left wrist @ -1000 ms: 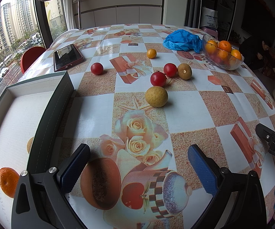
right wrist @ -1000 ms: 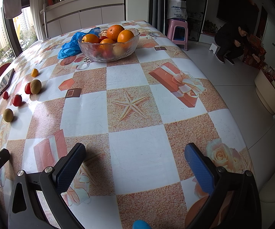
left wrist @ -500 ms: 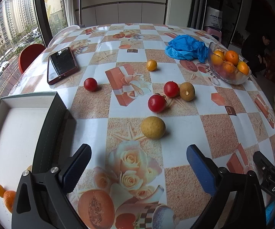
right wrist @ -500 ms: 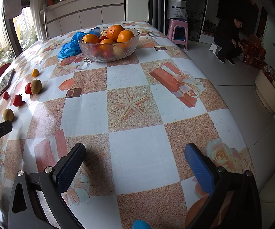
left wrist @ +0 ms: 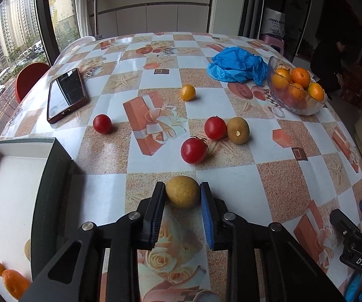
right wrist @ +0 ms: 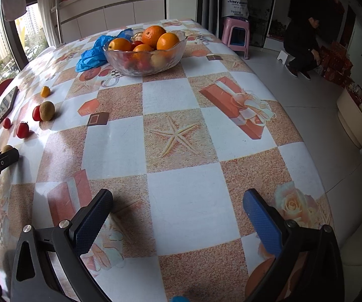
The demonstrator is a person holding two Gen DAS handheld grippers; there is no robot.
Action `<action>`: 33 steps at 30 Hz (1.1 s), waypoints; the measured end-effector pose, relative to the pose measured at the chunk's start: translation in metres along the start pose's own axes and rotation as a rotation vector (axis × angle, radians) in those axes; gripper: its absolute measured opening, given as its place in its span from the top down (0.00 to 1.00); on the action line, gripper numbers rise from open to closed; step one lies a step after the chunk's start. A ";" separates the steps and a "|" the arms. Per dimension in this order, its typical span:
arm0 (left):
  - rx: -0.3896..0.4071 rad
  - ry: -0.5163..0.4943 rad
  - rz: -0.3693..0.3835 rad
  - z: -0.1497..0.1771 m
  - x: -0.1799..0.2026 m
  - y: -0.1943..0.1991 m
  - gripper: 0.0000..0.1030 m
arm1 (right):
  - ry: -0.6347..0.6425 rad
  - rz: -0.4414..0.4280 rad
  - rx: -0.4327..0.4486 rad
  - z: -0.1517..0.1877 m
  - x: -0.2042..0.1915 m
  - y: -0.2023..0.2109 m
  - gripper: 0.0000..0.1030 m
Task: Organize fruits
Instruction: 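Grasp the yellow round fruit with the left tool while the right tool grasps the brown kiwi, then carry both fruits into the white tray and open both tools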
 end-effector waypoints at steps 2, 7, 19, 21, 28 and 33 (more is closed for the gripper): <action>0.008 0.001 0.012 0.005 -0.004 0.002 0.72 | 0.045 -0.048 -0.008 -0.007 -0.020 -0.001 0.00; 0.018 0.020 0.028 0.019 -0.017 0.008 0.72 | 0.162 -0.096 0.002 -0.030 -0.079 -0.008 0.01; 0.037 0.047 0.065 0.042 -0.042 0.017 0.72 | 0.302 -0.107 0.079 -0.079 -0.153 -0.017 0.30; 0.041 0.048 0.066 0.043 -0.042 0.017 0.72 | 0.316 -0.115 0.092 -0.079 -0.156 -0.014 0.47; 0.045 0.038 0.076 0.045 -0.042 0.019 0.72 | 0.287 -0.190 0.073 -0.066 -0.142 -0.002 0.74; 0.042 0.074 0.128 0.050 -0.047 0.028 0.72 | 0.280 -0.222 0.046 -0.044 -0.130 0.009 0.74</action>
Point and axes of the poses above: each gripper's, at about its wrist camera, not at the fingertips, and y roughly against the way its jaws point, x to its right, z to its underside, the point moved 5 cm from there along -y, roughly the way its jaws point, and after that the axes turned 14 degrees about -x, right-handed, at the moved point
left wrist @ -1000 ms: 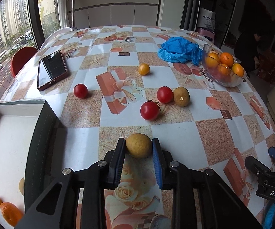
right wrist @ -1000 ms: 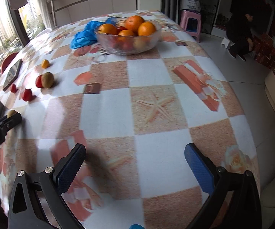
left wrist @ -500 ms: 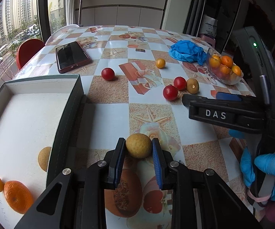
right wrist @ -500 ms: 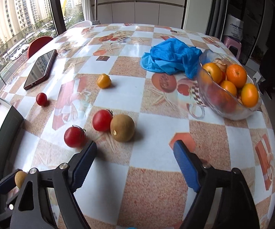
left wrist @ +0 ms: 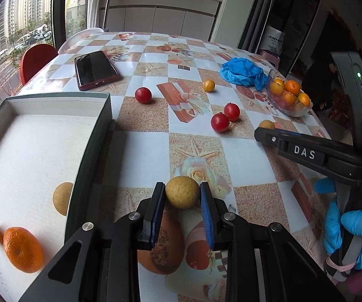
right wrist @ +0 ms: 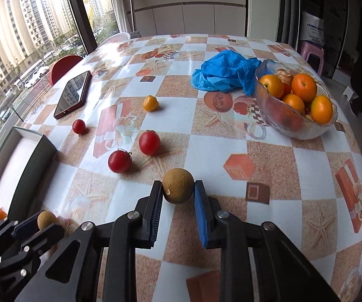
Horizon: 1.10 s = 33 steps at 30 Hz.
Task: Organize fruits
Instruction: 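Carry both fruits into the white tray and open both tools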
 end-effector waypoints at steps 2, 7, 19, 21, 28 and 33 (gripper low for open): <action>0.011 0.004 0.007 0.002 0.000 0.008 0.72 | -0.004 -0.018 -0.004 0.006 -0.002 0.005 0.74; 0.062 0.007 -0.001 0.003 -0.005 0.035 0.72 | 0.021 -0.032 -0.008 0.016 -0.020 0.015 0.74; 0.152 0.136 -0.093 0.026 -0.087 0.085 0.72 | 0.194 -0.120 -0.014 0.022 -0.132 0.027 0.74; 0.160 0.167 -0.111 0.031 -0.103 0.090 0.72 | 0.233 -0.130 -0.014 0.024 -0.154 0.028 0.74; 0.175 0.248 -0.153 0.049 -0.144 0.094 0.72 | 0.336 -0.131 -0.029 0.028 -0.212 0.022 0.74; 0.170 0.283 -0.154 0.055 -0.159 0.088 0.72 | 0.369 -0.111 -0.047 0.030 -0.230 0.016 0.74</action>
Point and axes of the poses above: each gripper's, at about its wrist camera, not at the fingertips, and y roughly against the way its jaws point, x to its right, z to its underside, the point moved 5 cm from there along -y, roughly the way its jaws point, and after that the axes turned 14 degrees about -x, right-handed, at the moved point
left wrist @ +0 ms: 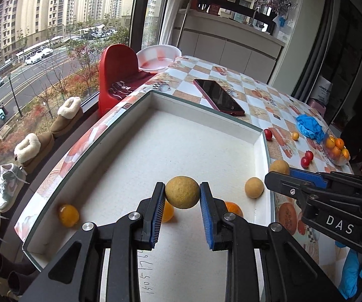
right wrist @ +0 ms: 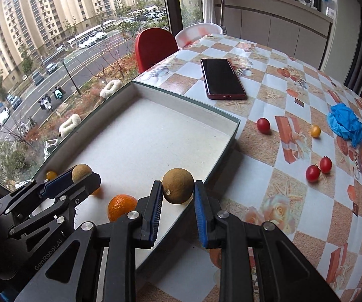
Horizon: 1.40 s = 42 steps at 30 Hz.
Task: Organize fruits
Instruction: 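Carry both fruits into the white tray and open both tools, then lift both open tools out of the white tray over the table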
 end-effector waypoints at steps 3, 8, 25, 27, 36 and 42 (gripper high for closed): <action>-0.006 0.019 0.007 0.001 -0.005 -0.005 0.72 | 0.012 0.011 -0.012 -0.001 -0.005 -0.004 0.74; 0.003 0.038 0.009 -0.001 -0.010 -0.009 0.72 | 0.017 0.030 -0.028 -0.005 -0.008 -0.011 0.74; 0.072 0.036 -0.021 0.000 -0.013 -0.002 0.30 | 0.003 0.049 -0.029 -0.010 -0.001 -0.012 0.62; 0.092 0.027 -0.028 -0.002 -0.015 0.004 0.17 | -0.032 0.080 -0.015 -0.010 0.008 -0.007 0.39; 0.083 -0.052 -0.044 -0.004 0.013 0.018 0.17 | -0.242 0.068 -0.002 0.020 0.085 0.008 0.16; 0.042 -0.160 0.001 0.006 0.066 0.022 0.17 | -0.437 0.131 -0.024 0.074 0.165 0.014 0.16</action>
Point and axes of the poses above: each gripper's, at about its wrist camera, not at the fingertips, and y roughly against the way its jaws point, x to its right, z to its underside, the point moved 5 cm from there along -y, roughly the way its jaws point, and after that the axes turned 14 degrees about -x, right-handed, at the moved point
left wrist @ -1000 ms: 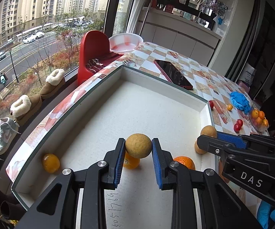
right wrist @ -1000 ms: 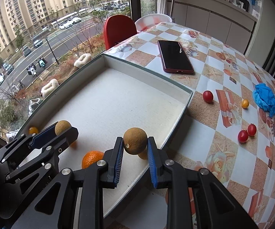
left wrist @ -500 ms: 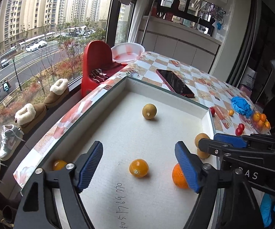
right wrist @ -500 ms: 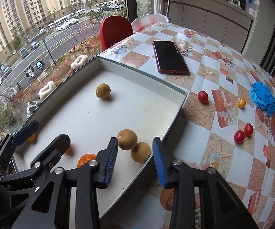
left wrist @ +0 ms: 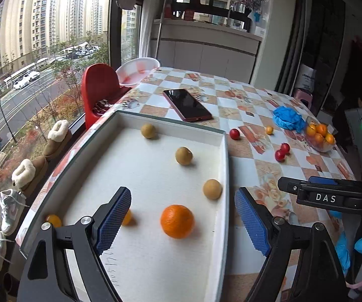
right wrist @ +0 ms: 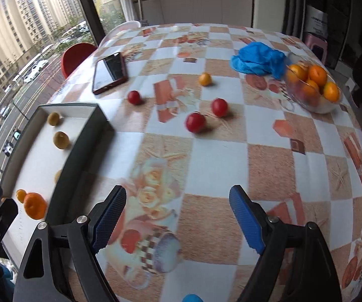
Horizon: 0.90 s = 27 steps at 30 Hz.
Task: Organize fruits
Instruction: 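Lift both open tools out of the white tray over the table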
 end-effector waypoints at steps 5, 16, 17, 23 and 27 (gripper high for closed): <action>-0.048 -0.139 0.027 0.007 0.064 -0.009 0.17 | -0.113 0.099 -0.008 0.019 0.075 -0.002 0.16; -0.212 -0.238 0.009 0.016 0.150 -0.070 0.17 | -0.281 0.153 0.041 0.039 0.163 0.003 0.00; -0.222 -0.224 0.005 0.013 0.151 -0.076 0.17 | -0.284 0.160 0.039 0.037 0.164 0.002 0.00; -0.237 -0.189 -0.019 0.000 0.157 -0.100 0.17 | -0.296 0.214 0.049 0.024 0.164 -0.005 0.00; -0.226 -0.193 -0.014 -0.008 0.161 -0.106 0.17 | -0.301 0.226 0.095 0.023 0.162 -0.005 0.00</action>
Point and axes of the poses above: each gripper's, at about its wrist camera, not at the fingertips, and y roughly against the way its jaws point, x to its right, z to its underside, the point moved 5 cm from there along -y, roughly the way its jaws point, and after that the axes turned 14 degrees about -x, right-handed, at the moved point
